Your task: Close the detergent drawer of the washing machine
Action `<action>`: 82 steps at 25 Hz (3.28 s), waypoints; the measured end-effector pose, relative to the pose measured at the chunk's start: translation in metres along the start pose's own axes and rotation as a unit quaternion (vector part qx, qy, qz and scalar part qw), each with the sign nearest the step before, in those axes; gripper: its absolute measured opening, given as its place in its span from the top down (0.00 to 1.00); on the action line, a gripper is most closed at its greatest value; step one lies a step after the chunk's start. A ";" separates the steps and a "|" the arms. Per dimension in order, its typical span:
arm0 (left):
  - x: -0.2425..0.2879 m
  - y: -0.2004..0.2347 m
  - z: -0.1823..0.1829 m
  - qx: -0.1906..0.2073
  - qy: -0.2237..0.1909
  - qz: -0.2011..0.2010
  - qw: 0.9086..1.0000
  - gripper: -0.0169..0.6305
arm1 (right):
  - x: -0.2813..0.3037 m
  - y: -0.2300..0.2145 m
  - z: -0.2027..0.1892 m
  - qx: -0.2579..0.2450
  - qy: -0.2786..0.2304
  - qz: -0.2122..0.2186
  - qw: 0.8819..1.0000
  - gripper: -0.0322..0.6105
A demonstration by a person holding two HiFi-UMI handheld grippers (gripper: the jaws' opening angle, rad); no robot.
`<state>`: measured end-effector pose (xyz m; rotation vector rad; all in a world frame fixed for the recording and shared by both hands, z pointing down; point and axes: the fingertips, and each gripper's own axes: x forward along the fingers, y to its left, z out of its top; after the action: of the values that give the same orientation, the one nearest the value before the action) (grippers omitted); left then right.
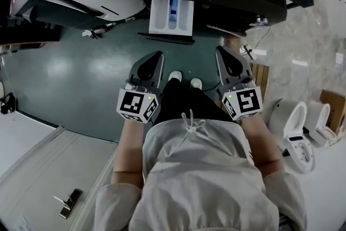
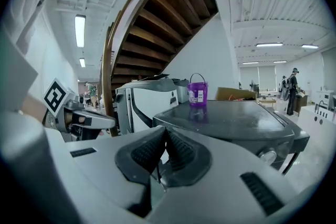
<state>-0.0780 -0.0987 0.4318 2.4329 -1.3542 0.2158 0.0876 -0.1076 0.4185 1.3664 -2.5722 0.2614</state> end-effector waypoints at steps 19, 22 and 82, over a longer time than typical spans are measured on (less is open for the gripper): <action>0.062 0.052 -0.093 -0.029 0.067 0.019 0.997 0.94 | 0.047 0.001 -0.063 0.021 0.058 -0.031 0.998 0.94; 0.065 0.054 -0.095 -0.027 0.070 0.020 0.997 0.94 | 0.048 0.001 -0.061 0.021 0.054 -0.035 0.998 0.94; 0.184 0.111 -0.044 0.021 0.090 0.007 0.996 0.95 | 0.133 -0.054 -0.017 -0.005 0.038 -0.062 0.997 0.94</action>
<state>-0.0727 -0.2823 0.5526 2.3735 -1.3006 0.4596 0.0622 -0.2388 0.4743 1.4760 -2.4127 0.2736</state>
